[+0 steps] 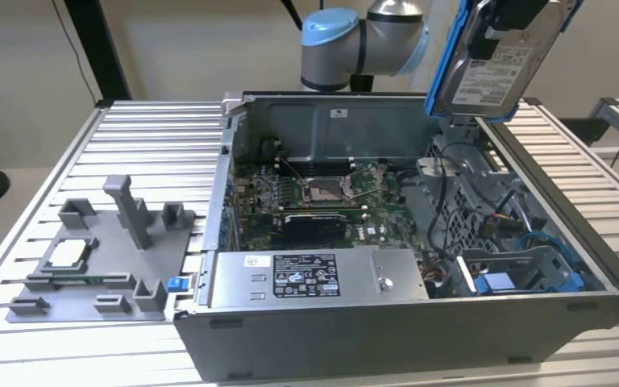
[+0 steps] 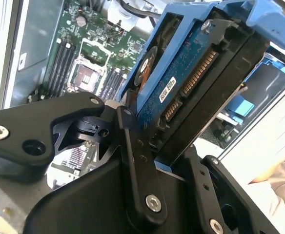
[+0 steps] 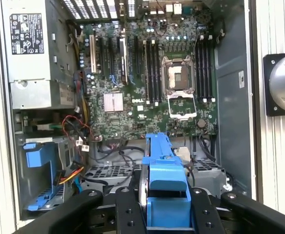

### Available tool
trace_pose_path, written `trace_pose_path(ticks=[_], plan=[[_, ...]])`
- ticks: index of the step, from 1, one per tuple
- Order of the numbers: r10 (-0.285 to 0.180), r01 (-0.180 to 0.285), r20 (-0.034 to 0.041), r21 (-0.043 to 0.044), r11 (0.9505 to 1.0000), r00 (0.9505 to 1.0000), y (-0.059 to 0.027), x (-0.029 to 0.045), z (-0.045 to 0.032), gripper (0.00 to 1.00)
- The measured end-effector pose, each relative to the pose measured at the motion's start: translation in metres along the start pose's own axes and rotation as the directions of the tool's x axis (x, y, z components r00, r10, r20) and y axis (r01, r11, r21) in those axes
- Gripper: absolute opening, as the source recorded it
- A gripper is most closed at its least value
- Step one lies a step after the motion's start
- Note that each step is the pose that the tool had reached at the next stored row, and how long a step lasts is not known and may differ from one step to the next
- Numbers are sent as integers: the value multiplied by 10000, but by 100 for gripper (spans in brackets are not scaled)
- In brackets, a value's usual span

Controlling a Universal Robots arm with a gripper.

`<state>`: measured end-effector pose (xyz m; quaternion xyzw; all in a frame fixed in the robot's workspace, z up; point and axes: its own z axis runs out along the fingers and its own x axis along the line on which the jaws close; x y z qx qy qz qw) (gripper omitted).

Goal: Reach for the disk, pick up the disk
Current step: 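Pick up the disk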

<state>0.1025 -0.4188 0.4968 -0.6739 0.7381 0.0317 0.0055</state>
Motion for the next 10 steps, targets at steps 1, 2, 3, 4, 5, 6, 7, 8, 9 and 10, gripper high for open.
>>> trace_pose_path(ticks=[1, 2, 3, 4, 5, 6, 7, 8, 9, 10], plan=[[1, -1, 0, 0, 10000, 10000, -2, 19, -1, 0], [2, -2, 0, 0, 10000, 10000, -3, 37, -2, 0], [4, -4, 0, 0, 10000, 10000, -5, 55, -3, 0], [5, -5, -1, 0, 10000, 10000, -7, 75, -4, 0], [7, -7, 0, 0, 10000, 10000, -8, 94, -5, 0], [8, -8, 0, 0, 10000, 10000, -10, 113, -6, 0], [10, -10, 1, 1, 10000, 10000, -12, 132, -7, 0], [11, -11, 1, 1, 10000, 10000, -14, 153, -8, 0], [12, -12, 0, 1, 10000, 10000, -15, 170, -9, 0], [14, -14, 0, 1, 10000, 10000, -17, 189, -10, 0]])
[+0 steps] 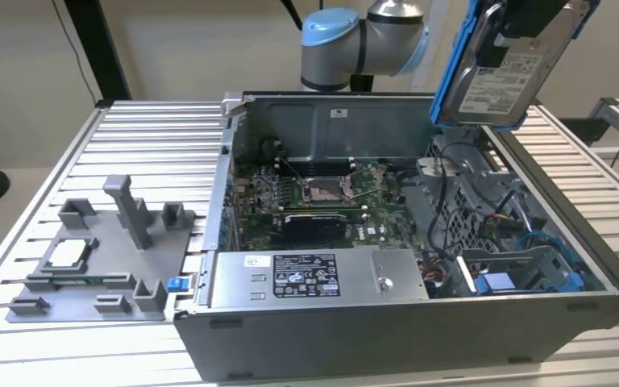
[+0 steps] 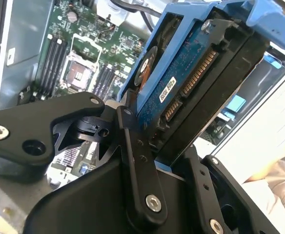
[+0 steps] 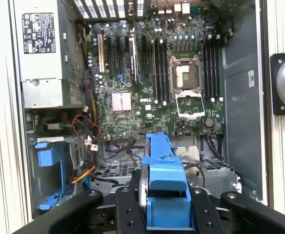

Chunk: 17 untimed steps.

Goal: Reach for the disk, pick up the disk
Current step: 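Pick up the disk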

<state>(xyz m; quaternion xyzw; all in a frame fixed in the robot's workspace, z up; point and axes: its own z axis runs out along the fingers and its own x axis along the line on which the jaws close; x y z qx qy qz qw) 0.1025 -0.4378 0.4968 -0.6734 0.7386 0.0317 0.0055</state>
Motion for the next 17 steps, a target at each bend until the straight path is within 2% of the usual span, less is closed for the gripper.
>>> trace_pose_path(ticks=[17], plan=[[23, -23, 1, 1, 10000, 10000, -32, 348, -18, 0]])
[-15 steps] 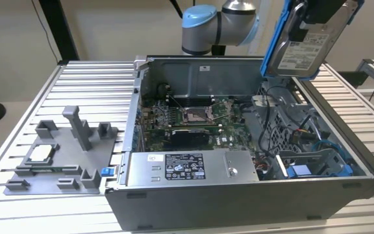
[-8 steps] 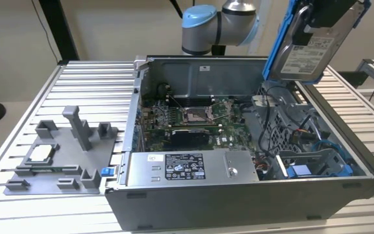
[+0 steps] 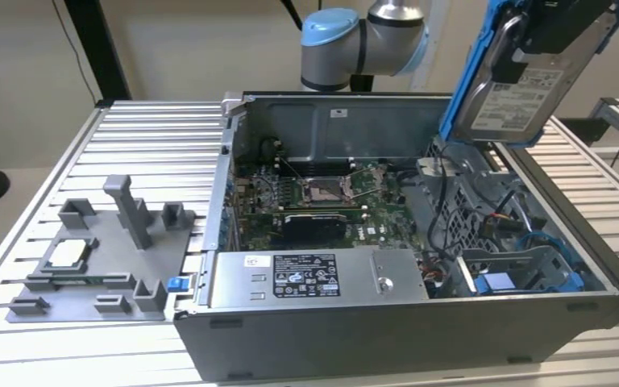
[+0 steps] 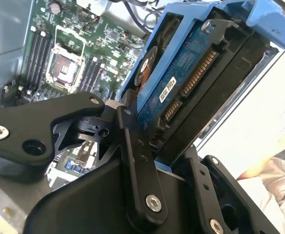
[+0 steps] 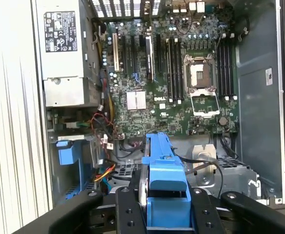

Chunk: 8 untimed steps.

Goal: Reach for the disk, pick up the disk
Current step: 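Pick up the disk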

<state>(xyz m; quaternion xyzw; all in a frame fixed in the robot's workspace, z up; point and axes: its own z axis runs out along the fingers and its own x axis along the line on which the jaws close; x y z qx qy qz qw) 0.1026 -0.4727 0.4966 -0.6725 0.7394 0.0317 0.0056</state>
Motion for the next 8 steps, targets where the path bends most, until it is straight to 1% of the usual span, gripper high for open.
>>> trace_pose_path(ticks=[8], plan=[[11, -11, 0, 0, 10000, 10000, -16, 175, -8, 0]])
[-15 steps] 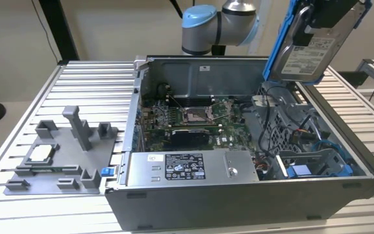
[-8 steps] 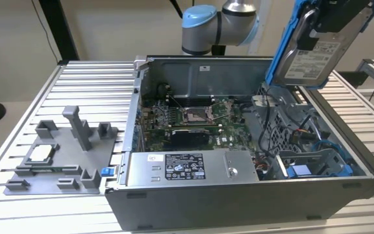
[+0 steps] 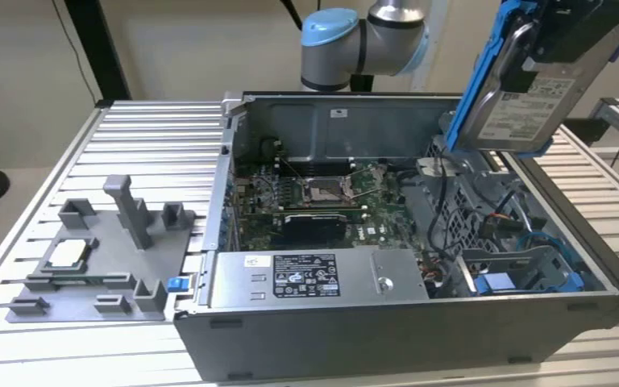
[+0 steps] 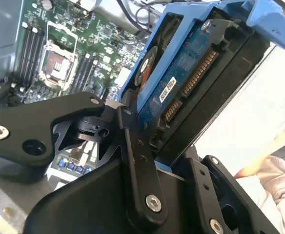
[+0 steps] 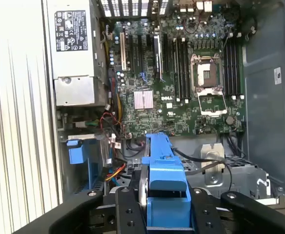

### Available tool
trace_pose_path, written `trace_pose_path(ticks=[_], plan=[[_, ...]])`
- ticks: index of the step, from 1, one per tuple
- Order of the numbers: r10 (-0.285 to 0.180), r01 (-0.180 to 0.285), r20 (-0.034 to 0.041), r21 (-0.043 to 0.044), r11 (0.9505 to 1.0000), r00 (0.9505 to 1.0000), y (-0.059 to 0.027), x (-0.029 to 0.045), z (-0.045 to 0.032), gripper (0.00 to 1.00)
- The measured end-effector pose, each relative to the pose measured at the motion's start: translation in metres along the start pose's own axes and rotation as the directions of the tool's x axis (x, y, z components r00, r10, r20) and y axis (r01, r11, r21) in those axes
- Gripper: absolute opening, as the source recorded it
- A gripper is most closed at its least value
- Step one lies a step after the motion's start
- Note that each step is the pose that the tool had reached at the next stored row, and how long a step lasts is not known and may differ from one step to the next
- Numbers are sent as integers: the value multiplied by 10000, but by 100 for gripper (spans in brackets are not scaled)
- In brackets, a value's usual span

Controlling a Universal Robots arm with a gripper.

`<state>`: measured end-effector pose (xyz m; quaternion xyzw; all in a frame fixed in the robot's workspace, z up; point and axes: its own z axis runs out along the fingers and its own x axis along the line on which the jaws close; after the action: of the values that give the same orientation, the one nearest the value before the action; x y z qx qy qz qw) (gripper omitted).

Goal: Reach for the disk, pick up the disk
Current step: 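Pick up the disk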

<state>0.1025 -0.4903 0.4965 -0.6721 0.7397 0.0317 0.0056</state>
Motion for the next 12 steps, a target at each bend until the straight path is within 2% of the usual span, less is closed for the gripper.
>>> trace_pose_path(ticks=[12], plan=[[16, -16, 0, 1, 10000, 10000, -19, 221, -7, 0]])
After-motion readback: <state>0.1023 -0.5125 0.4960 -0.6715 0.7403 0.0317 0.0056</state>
